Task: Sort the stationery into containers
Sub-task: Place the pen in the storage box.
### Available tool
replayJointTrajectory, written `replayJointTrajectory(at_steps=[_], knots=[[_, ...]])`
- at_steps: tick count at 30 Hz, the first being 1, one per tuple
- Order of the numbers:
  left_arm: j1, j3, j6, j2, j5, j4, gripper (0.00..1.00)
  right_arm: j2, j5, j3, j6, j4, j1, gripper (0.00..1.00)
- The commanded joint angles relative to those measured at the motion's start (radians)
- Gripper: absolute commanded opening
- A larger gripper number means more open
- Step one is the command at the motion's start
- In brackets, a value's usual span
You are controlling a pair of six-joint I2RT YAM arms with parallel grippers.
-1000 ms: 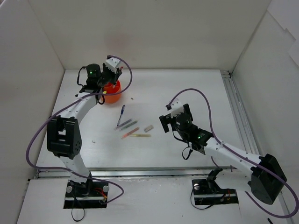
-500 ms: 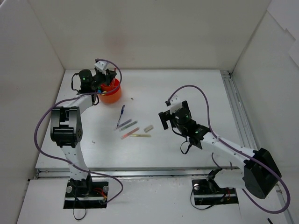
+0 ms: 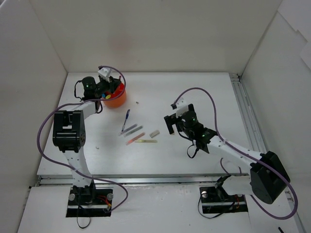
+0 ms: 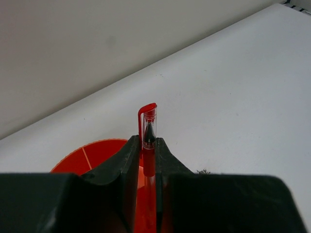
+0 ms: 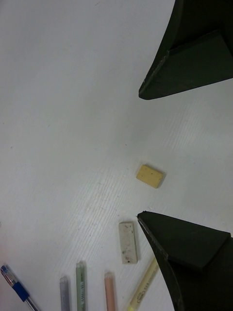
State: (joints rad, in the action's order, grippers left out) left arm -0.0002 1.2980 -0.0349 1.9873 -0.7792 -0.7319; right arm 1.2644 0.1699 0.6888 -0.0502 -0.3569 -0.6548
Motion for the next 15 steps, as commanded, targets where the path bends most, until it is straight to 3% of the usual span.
replayJointTrajectory(at_steps=[1,4,7,10,15], knots=[[0.0,0.026,0.035,-0.102,0.021,0.007,0.0,0.01,-0.021,0.058,0.007,-0.082,0.011,0.98],[0.0,0.038,0.035,-0.12,0.034,0.081,0.0,0.004,-0.021,0.057,0.006,-0.086,0.012,0.98],[0.0,0.037,0.035,-0.142,0.057,0.139,0.31,-0.005,-0.027,0.049,0.006,-0.085,0.012,0.98],[-0.009,0.02,0.035,-0.185,0.075,0.173,0.44,-0.025,-0.035,0.04,0.007,-0.085,0.014,0.98],[-0.044,0.01,0.082,-0.255,0.146,0.256,0.51,-0.053,-0.082,0.034,0.015,-0.067,0.012,0.98]])
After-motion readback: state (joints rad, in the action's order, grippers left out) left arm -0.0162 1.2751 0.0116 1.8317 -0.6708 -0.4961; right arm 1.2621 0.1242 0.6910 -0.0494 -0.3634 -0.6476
